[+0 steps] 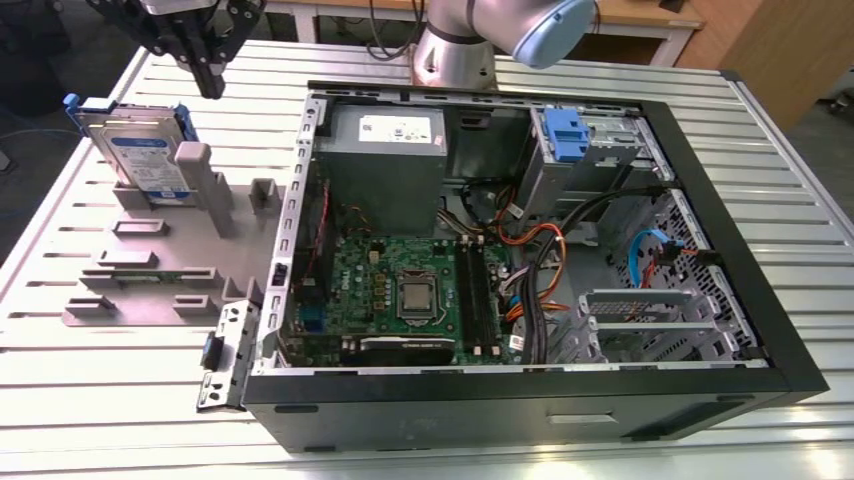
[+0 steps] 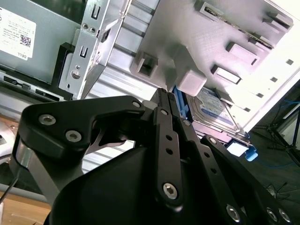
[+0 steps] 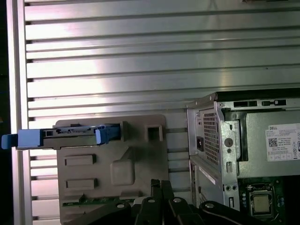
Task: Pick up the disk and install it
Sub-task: 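Reach for the disk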
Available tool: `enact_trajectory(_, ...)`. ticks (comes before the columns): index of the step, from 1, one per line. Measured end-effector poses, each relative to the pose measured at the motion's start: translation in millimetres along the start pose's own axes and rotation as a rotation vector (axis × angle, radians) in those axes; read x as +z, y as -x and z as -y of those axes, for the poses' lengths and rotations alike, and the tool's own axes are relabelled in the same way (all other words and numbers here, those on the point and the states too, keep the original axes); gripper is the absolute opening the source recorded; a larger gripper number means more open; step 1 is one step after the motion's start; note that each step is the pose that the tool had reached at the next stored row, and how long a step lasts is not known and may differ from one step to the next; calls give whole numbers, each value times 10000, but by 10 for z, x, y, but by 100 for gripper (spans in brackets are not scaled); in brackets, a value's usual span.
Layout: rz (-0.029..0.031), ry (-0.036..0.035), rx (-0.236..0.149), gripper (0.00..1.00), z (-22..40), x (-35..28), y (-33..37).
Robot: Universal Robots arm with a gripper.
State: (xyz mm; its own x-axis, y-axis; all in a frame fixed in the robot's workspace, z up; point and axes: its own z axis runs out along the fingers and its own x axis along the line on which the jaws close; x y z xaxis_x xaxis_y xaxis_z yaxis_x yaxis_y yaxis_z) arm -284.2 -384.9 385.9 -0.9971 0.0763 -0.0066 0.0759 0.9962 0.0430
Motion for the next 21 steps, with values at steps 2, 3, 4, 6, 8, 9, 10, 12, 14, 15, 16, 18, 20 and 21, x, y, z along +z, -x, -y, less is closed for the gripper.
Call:
enact_trajectory(2, -1, 1, 0, 15, 0, 1, -1)
enact_trajectory(3, -1, 2, 1, 15, 0, 1, -3)
enact_trajectory(4, 0, 3, 1, 15, 0, 2, -5)
enact_trajectory(6, -2, 2, 2, 15, 1, 2, -14)
enact_trajectory(8, -1, 3, -1, 15, 1, 4, -18)
enact_trajectory(9, -2, 2, 0, 15, 2, 4, -22)
enact_trajectory(10, -2, 2, 0, 15, 2, 5, -25)
enact_trajectory(12, -1, 2, 0, 15, 3, 7, -31)
enact_trajectory(14, -2, 2, 0, 15, 3, 8, -36)
enact_trajectory(15, -1, 2, 1, 15, 3, 9, -39)
enact_trajectory(16, -1, 2, 0, 15, 4, 10, -43)
enact_trajectory(18, -2, 2, 1, 15, 4, 13, -53)
enact_trajectory(20, -2, 2, 1, 15, 5, 15, -65)
enact_trajectory(21, -2, 2, 0, 15, 6, 16, -70)
